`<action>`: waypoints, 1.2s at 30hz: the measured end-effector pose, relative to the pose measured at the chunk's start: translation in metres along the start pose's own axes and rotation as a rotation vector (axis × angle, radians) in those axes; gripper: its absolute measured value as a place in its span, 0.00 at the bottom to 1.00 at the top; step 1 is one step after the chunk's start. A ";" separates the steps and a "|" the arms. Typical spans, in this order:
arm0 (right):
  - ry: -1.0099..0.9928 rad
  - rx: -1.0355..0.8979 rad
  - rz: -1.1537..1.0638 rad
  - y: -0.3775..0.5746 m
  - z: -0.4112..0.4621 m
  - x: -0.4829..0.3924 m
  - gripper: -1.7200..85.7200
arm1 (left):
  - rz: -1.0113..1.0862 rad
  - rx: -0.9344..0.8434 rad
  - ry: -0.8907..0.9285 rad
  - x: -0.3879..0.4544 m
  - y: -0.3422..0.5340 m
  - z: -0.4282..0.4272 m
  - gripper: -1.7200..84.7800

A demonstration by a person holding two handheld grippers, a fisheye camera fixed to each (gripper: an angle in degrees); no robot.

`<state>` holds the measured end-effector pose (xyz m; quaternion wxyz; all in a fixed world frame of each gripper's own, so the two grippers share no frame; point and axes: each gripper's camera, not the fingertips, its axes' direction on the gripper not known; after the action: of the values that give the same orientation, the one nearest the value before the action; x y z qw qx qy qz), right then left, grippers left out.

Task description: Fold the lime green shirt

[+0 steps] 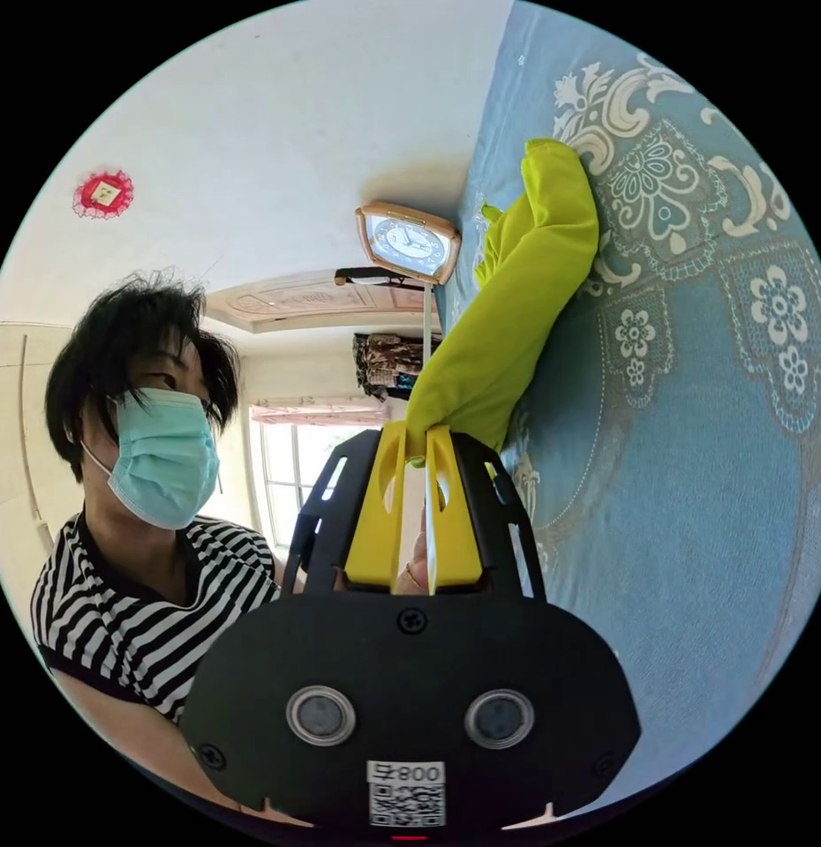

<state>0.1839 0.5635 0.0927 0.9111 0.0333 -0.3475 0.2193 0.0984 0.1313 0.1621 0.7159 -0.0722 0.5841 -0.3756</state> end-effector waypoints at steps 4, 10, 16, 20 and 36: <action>-0.017 0.001 0.006 0.019 0.000 -0.015 0.05 | -0.021 0.039 -0.021 0.000 -0.008 -0.007 0.12; 0.020 0.005 0.031 0.059 -0.007 -0.045 0.05 | -0.039 0.007 -0.068 0.011 0.009 0.001 0.05; 0.081 -0.028 0.083 0.113 -0.022 -0.089 0.05 | -0.017 -0.121 -0.155 0.046 0.042 0.013 0.04; 0.114 -0.053 0.117 0.158 -0.033 -0.134 0.05 | -0.009 -0.248 -0.210 0.077 0.073 0.031 0.04; 0.227 0.086 0.134 0.354 -0.084 -0.369 0.04 | -0.019 -0.619 -0.152 0.134 0.211 0.152 0.04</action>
<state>-0.1585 0.7610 -0.2424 0.9255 0.0241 -0.2338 0.2969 0.3339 0.1462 -0.0106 0.6980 -0.3198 0.6148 -0.1801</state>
